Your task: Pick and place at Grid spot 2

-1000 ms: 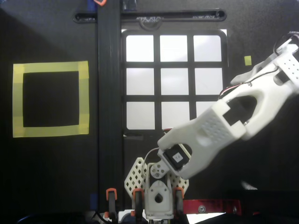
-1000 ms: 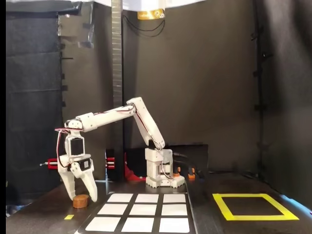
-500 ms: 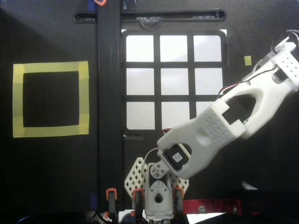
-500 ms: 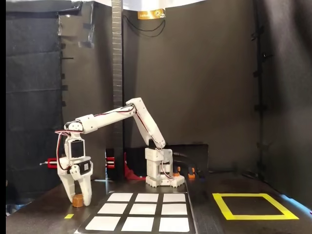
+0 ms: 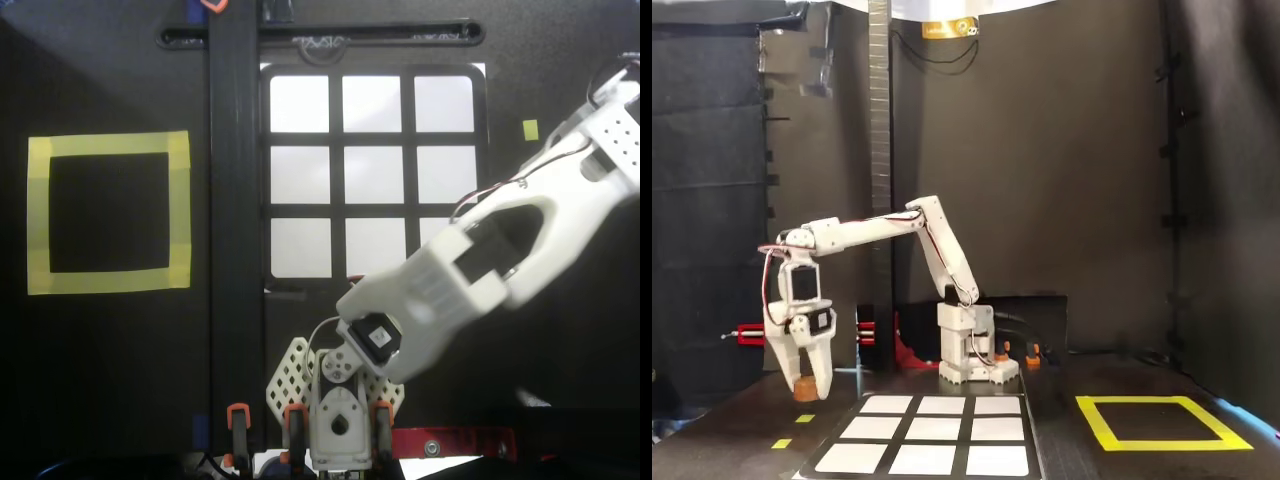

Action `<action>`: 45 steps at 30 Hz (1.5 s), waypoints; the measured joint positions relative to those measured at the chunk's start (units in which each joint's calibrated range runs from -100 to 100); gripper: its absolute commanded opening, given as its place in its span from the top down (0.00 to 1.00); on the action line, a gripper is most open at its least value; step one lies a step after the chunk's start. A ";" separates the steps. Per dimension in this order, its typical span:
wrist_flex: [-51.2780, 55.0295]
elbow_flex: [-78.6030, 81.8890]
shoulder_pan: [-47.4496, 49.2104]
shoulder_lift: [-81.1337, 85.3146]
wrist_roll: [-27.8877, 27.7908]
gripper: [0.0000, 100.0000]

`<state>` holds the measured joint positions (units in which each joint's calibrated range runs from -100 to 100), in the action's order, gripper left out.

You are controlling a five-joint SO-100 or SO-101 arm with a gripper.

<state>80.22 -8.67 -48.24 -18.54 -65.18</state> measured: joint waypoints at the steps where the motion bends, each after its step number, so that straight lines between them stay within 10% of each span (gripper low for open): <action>1: 1.31 0.00 0.33 1.83 0.00 0.89; 16: 11.74 0.00 4.92 13.14 4.15 0.89; 45: 18.30 0.00 43.64 17.41 60.37 0.89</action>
<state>98.52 -8.67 -4.59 -1.13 -4.81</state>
